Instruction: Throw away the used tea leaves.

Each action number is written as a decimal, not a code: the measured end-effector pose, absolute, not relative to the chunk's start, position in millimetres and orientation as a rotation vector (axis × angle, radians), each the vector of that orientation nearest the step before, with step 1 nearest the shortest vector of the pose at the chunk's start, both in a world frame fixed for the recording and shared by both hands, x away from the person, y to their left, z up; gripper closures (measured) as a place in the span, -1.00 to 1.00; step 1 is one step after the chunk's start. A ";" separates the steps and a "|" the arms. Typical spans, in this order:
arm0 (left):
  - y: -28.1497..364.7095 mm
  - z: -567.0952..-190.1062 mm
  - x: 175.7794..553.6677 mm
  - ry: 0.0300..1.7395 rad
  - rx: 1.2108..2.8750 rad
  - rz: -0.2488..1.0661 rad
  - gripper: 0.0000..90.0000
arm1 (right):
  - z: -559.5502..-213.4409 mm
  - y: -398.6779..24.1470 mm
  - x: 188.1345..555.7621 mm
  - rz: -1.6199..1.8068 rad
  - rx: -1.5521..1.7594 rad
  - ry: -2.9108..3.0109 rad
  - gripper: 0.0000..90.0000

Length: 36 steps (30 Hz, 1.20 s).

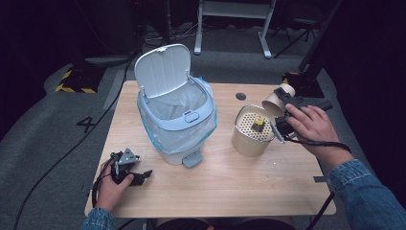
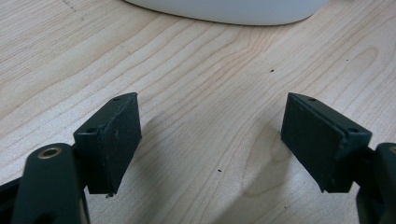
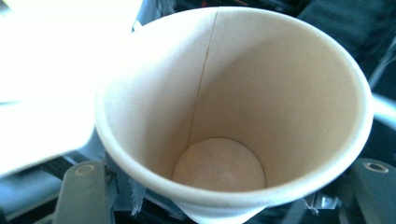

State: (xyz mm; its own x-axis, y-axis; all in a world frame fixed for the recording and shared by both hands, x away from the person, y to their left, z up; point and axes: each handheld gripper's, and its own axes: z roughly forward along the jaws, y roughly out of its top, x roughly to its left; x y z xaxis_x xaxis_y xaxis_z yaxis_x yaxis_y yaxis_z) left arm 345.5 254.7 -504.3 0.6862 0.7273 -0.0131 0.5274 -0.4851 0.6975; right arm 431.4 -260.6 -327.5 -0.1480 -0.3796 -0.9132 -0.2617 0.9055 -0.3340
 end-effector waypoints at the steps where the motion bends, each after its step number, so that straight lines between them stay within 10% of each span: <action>1: 254.8 -504.3 345.5 0.957 2.203 0.372 -0.55 | -325.3 -263.1 432.3 -0.063 -0.454 1.771 -0.30; 23: 254.6 -504.4 345.2 0.959 2.203 0.373 -0.54 | -307.0 -333.0 458.4 1.470 0.704 2.307 -0.29; 36: 254.5 -504.4 345.2 0.959 2.203 0.374 -0.54 | -305.4 -333.7 451.8 1.474 0.819 2.391 -0.31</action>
State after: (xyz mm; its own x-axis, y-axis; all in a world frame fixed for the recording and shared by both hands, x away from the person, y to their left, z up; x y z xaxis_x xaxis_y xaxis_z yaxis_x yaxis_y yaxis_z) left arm 345.2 254.5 -504.4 0.6852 0.7283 -0.0125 0.5278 -0.4846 0.6976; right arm 451.8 -333.7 -305.4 -0.8217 0.5605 0.1037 0.3444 0.3433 0.8738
